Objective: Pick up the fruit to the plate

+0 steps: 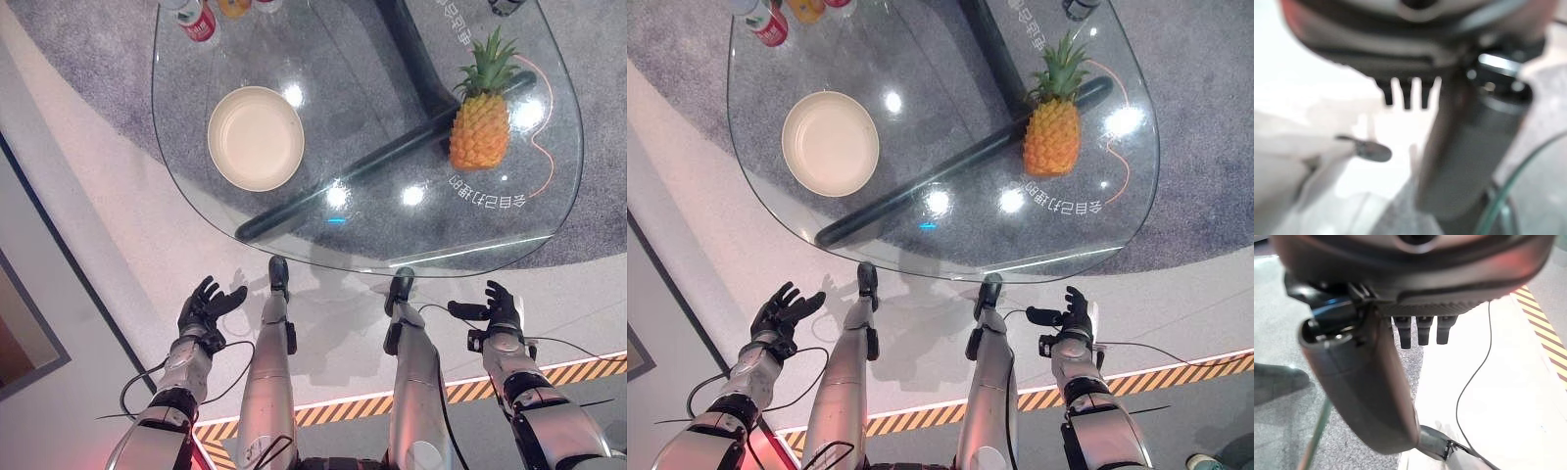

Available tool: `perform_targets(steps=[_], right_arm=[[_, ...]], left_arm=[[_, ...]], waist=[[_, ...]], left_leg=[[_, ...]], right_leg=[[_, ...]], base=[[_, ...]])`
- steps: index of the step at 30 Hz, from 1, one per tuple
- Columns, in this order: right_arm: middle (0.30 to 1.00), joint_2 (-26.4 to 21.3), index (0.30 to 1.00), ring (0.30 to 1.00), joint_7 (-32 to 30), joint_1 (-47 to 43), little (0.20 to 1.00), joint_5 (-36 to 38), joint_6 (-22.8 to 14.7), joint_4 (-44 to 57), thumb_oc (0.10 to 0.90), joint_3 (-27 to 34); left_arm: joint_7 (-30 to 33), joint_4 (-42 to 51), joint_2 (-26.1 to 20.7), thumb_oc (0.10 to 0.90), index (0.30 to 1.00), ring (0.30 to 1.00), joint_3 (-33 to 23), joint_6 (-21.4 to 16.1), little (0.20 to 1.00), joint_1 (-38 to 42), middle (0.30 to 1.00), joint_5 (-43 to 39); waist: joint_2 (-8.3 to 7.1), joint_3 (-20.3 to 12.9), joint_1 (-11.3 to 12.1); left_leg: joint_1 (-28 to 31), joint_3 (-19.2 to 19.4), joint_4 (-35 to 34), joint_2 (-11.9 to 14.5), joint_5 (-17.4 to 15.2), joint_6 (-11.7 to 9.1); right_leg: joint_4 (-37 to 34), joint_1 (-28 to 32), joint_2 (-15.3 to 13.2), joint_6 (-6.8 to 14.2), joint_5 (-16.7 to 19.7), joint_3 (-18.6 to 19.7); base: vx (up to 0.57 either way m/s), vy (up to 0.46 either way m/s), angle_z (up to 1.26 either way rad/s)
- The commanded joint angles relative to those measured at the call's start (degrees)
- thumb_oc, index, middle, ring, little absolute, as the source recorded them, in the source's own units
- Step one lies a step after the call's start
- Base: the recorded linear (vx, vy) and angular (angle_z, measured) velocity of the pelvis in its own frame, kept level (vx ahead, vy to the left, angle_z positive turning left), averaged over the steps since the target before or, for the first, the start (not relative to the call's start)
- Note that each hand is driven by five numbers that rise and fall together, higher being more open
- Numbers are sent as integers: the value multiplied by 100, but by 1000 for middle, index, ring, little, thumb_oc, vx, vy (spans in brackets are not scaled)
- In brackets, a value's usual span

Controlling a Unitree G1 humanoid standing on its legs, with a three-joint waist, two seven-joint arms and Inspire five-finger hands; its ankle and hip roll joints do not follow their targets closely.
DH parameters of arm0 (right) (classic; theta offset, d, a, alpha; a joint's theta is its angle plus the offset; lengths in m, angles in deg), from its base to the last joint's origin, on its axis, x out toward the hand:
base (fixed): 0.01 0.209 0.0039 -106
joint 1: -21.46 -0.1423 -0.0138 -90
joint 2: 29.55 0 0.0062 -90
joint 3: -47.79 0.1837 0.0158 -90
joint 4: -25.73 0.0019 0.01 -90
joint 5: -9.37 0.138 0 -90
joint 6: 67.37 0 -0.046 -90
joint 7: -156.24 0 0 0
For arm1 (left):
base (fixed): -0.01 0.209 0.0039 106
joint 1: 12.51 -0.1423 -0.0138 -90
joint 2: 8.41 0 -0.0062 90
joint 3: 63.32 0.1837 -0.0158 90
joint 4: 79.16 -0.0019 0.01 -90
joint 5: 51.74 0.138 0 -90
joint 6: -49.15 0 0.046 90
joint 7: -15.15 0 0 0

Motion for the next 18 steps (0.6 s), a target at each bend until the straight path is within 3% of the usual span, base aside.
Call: perform_targets(steps=[1,11,18], right_arm=[[900,-341,900,900,-270,96,900,307,-148,158,800,-44],[900,-413,900,900,-285,-168,900,403,-141,163,800,-108],[900,-562,900,900,-731,-215,900,647,80,-47,800,51]], left_arm=[[296,-30,-250,800,900,900,-148,-349,900,-56,900,-167],[302,-51,-243,800,900,900,-63,-382,900,33,900,-72],[198,-97,-282,800,900,900,-57,-397,900,43,900,-20]], waist=[[-110,-107,33],[-72,-107,57],[-70,-107,62]], left_leg=[[-542,-360,1190,-232,-835,124],[-742,-413,1197,-244,-805,101],[-789,-436,1252,-247,-837,89]], right_leg=[[48,-390,158,-65,168,77],[93,-592,148,-81,180,43],[92,-614,171,-97,175,38]], base=[[10,-11,-4],[1,-1,0],[4,-10,2]])
